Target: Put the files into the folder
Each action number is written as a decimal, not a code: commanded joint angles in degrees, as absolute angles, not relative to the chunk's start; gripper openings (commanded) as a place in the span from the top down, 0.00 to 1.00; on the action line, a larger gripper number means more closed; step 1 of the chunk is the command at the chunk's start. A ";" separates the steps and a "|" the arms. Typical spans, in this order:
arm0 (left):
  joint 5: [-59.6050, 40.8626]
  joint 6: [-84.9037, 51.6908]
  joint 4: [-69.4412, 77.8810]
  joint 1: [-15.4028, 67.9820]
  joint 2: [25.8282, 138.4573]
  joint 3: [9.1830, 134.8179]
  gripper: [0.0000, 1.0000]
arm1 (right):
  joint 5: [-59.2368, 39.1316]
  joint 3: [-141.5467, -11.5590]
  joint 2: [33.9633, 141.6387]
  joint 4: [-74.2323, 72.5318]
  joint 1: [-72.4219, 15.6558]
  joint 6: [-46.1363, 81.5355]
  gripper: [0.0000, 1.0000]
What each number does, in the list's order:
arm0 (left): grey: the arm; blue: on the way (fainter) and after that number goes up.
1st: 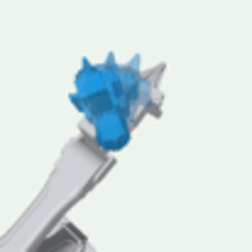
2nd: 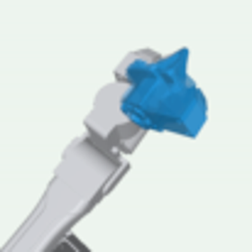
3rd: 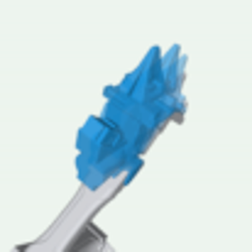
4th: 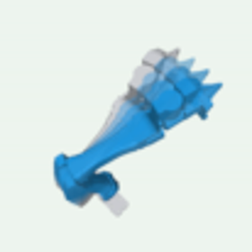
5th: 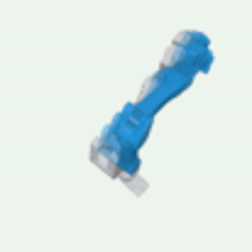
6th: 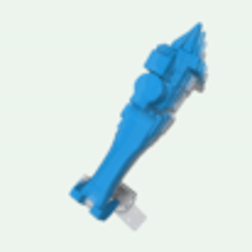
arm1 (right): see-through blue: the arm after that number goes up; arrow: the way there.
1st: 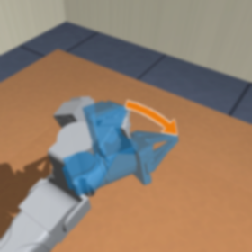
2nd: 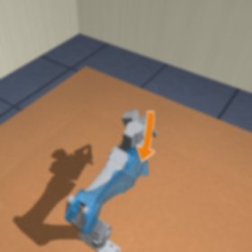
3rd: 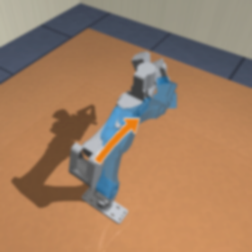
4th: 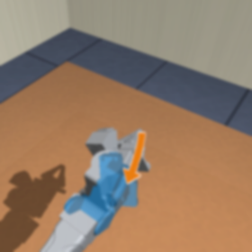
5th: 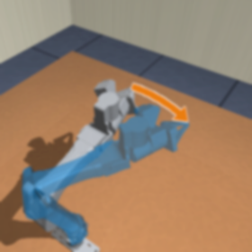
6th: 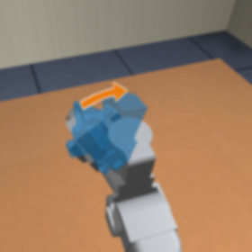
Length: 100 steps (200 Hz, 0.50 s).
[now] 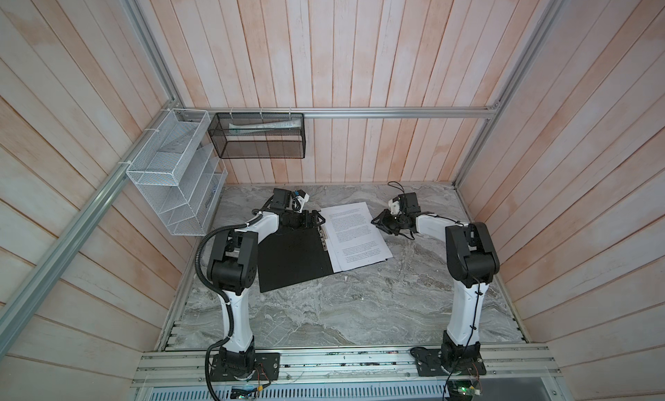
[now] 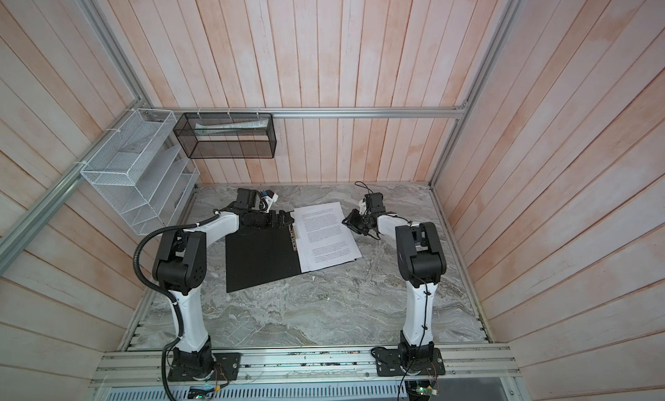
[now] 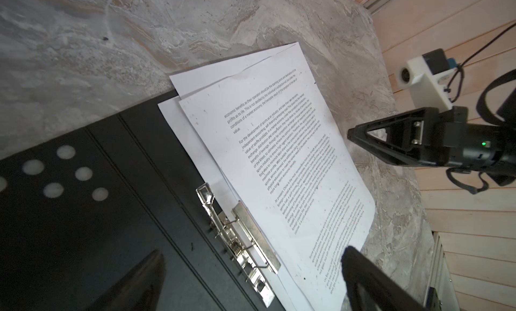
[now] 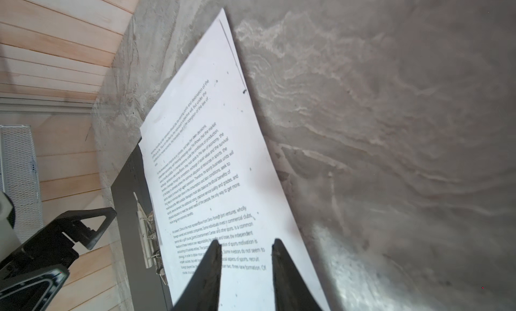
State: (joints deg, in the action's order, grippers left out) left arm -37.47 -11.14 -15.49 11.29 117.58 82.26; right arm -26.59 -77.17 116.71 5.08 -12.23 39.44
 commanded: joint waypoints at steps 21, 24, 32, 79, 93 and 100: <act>-38.43 -10.43 -16.10 11.25 118.80 82.58 0.00 | -20.72 -78.44 114.30 12.23 -11.16 35.66 0.67; -38.53 -10.52 -16.11 11.21 118.82 82.61 0.00 | -20.81 -78.47 114.57 12.52 -11.21 35.54 0.67; -38.84 -10.76 -16.42 11.25 119.09 82.70 0.00 | -21.42 -78.27 115.20 12.83 -11.16 35.48 0.67; -39.02 -10.63 -17.13 11.20 119.13 82.62 0.00 | -25.66 -75.70 117.04 11.27 -11.25 36.45 0.67; -39.19 -10.70 -17.09 11.27 119.21 82.61 0.00 | -27.29 -75.52 117.71 11.12 -11.30 36.73 0.67; -39.25 -10.79 -16.99 11.25 119.20 82.62 0.00 | -27.83 -75.68 118.23 11.57 -11.29 36.82 0.67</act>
